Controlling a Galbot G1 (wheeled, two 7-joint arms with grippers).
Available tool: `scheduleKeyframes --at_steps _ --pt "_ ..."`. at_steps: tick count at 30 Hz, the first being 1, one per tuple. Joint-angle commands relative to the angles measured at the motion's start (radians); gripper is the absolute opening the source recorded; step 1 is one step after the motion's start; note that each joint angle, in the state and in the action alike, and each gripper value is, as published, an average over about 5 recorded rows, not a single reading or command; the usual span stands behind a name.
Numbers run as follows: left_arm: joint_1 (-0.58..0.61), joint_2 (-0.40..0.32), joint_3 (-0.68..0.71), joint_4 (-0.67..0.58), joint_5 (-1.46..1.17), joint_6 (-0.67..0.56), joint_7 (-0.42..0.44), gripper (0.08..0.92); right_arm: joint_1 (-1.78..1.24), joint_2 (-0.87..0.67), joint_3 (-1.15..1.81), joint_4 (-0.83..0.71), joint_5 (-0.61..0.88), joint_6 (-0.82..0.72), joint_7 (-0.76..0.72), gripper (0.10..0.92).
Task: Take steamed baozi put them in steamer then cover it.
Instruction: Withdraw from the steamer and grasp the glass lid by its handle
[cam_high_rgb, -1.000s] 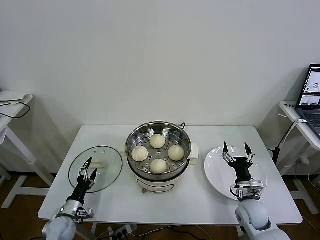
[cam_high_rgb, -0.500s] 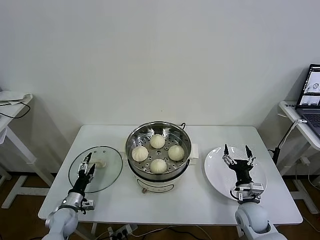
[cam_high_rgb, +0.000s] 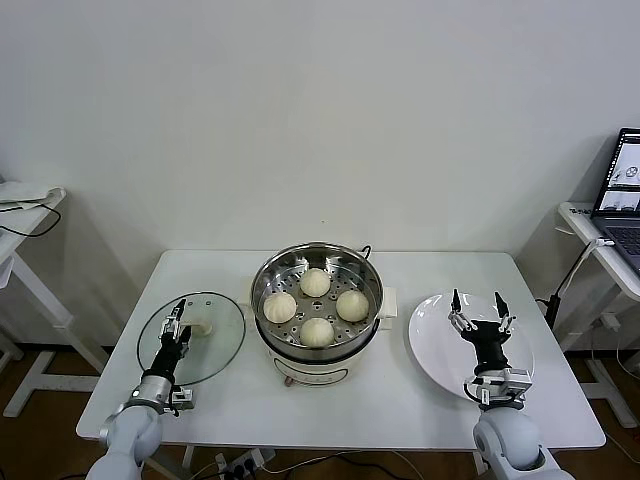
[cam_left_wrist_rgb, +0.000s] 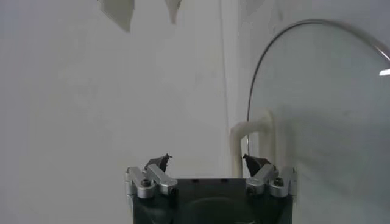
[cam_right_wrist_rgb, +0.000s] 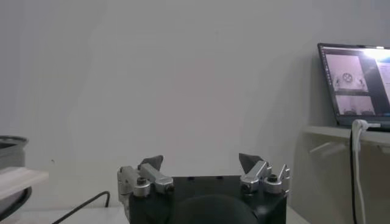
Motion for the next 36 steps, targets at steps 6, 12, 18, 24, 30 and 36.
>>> scheduleKeyframes --at_steps 6,12,18,24,30,36 --pt "-0.046 -0.002 0.026 0.048 0.005 0.029 0.018 0.823 -0.006 0.005 0.009 -0.001 -0.002 0.004 -0.002 0.823" --pt "-0.052 0.0 0.032 0.055 0.004 0.043 0.035 0.77 0.0 0.005 0.007 0.001 -0.001 0.003 0.001 0.823" --pt "-0.054 -0.002 0.036 0.064 0.001 0.056 0.044 0.601 0.004 0.003 0.006 0.004 0.0 0.003 0.004 0.823" --pt "-0.055 -0.007 0.038 0.072 -0.001 0.06 0.039 0.428 0.001 0.006 0.006 0.007 0.0 0.004 0.003 0.823" --pt "-0.052 -0.011 0.037 0.065 -0.009 0.058 0.019 0.256 0.0 0.011 0.007 0.009 -0.002 0.007 0.003 0.823" --pt "-0.019 -0.011 0.001 -0.048 -0.04 0.057 -0.022 0.194 -0.003 0.016 0.006 0.007 -0.005 0.009 0.0 0.823"
